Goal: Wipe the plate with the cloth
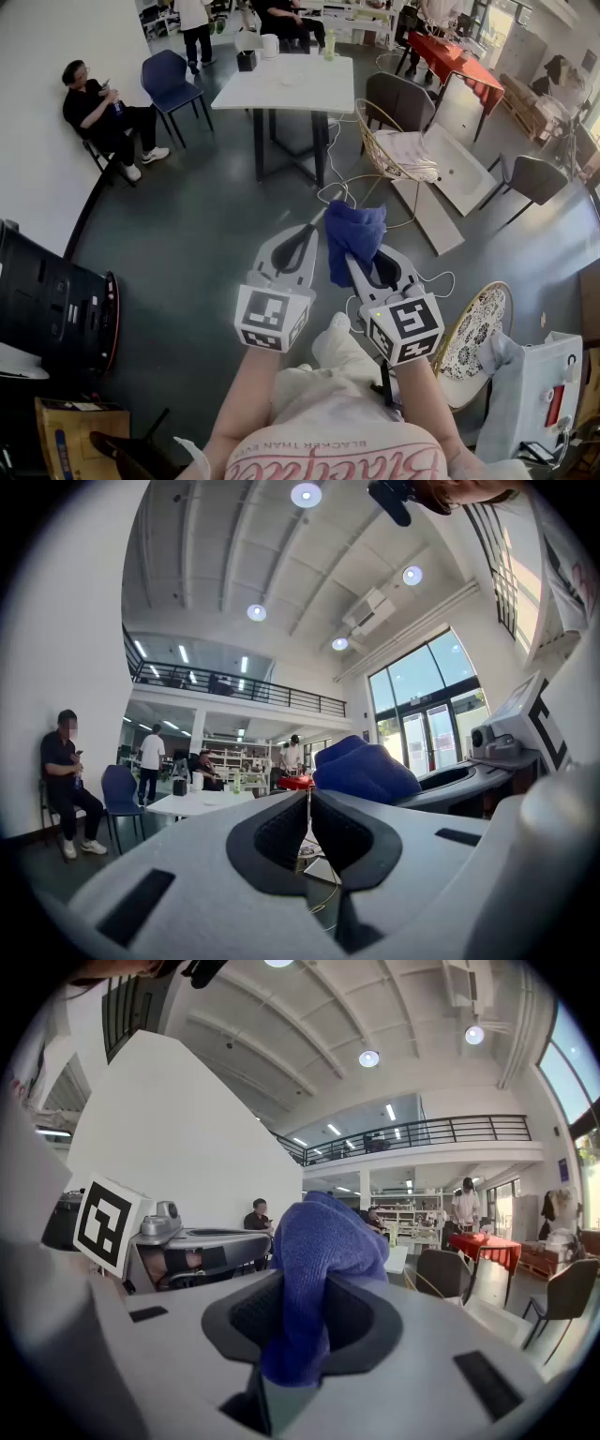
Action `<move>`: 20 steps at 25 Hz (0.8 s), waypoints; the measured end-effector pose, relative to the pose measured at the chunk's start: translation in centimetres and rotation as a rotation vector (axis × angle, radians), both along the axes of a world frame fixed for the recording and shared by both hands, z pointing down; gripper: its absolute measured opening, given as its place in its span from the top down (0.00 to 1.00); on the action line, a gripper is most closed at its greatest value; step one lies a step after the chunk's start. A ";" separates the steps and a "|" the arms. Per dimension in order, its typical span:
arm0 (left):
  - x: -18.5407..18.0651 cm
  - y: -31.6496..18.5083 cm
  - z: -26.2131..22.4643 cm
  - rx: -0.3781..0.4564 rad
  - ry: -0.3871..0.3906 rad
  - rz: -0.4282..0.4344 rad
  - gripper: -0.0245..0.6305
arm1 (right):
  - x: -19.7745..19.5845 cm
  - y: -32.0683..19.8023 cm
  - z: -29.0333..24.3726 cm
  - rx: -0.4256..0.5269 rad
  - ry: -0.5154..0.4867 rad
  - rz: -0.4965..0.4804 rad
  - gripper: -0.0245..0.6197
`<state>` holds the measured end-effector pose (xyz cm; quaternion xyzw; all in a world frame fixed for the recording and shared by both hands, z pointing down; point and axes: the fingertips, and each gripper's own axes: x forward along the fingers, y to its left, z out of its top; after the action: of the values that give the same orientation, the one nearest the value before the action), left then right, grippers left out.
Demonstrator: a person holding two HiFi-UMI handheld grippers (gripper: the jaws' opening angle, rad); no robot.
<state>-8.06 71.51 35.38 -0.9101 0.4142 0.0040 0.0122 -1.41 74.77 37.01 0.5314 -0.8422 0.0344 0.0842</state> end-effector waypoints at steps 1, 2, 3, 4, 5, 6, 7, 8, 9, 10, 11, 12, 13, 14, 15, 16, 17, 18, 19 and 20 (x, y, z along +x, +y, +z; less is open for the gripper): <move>0.0 0.0 0.1 -0.002 -0.001 -0.001 0.95 | 0.0 0.0 0.0 -0.002 -0.001 -0.002 0.81; 0.0 0.0 0.2 -0.005 -0.001 -0.001 0.95 | 0.0 -0.1 0.1 -0.004 -0.002 -0.003 0.81; 0.0 -0.1 0.4 -0.007 -0.003 -0.001 0.95 | 0.0 -0.2 0.1 -0.005 -0.003 -0.005 0.81; 0.0 -0.2 0.5 -0.009 -0.005 0.000 0.95 | 0.0 -0.3 0.2 -0.007 -0.002 -0.007 0.81; 0.1 -0.3 0.6 -0.011 -0.008 0.001 0.95 | -0.1 -0.5 0.3 -0.009 0.000 -0.009 0.81; 0.1 -0.4 0.8 -0.014 -0.012 0.001 0.95 | -0.1 -0.6 0.4 -0.010 0.002 -0.012 0.81; 0.1 -0.6 0.9 -0.018 -0.016 0.000 0.95 | -0.2 -0.8 0.4 -0.010 0.006 -0.017 0.81; 0.1 -0.8 1.1 -0.023 -0.019 -0.001 0.95 | -0.3 -1.0 0.4 -0.010 0.008 -0.024 0.81; 0.0 -1.0 1.1 -0.027 -0.021 -0.003 0.95 | -0.4 -1.2 0.4 -0.009 0.008 -0.030 0.81; 0.0 -1.3 1.2 -0.032 -0.022 -0.005 0.95 | -0.4 -1.5 0.3 -0.008 0.001 -0.033 0.81; 0.0 -1.6 1.3 -0.036 -0.023 -0.007 0.95 | -0.3 -1.8 0.2 -0.009 -0.009 -0.032 0.81; 0.1 -2.0 1.3 -0.039 -0.024 -0.009 0.95 | -0.2 -2.1 0.2 -0.012 -0.019 -0.032 0.81; 0.2 -2.3 1.4 -0.043 -0.024 -0.011 0.95 | -0.1 -2.5 0.3 -0.016 -0.025 -0.033 0.81; 0.3 -2.8 1.5 -0.047 -0.025 -0.013 0.95 | 0.0 -2.9 0.4 -0.021 -0.025 -0.035 0.81; 0.5 -3.2 1.7 -0.051 -0.028 -0.014 0.95 | 0.3 -3.3 0.5 -0.026 -0.021 -0.037 0.81; 0.7 -3.7 1.8 -0.055 -0.031 -0.016 0.95 | 0.5 -3.7 0.7 -0.032 -0.018 -0.040 0.81; 0.9 -4.2 1.9 -0.060 -0.034 -0.018 0.95 | 0.7 -4.3 0.8 -0.037 -0.017 -0.043 0.81; 1.2 -4.8 2.0 -0.065 -0.037 -0.019 0.95 | 0.9 -4.8 0.8 -0.041 -0.017 -0.047 0.81; 1.3 -5.5 2.0 -0.071 -0.039 -0.021 0.95 | 0.9 -5.5 0.7 -0.043 -0.017 -0.053 0.81; 1.5 -6.2 2.0 -0.076 -0.042 -0.023 0.95 | 1.0 -6.2 0.6 -0.045 -0.014 -0.060 0.81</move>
<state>-6.61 65.29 37.38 -0.9049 0.4243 -0.0308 -0.0136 -0.42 68.59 37.65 0.5038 -0.8573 0.0543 0.0910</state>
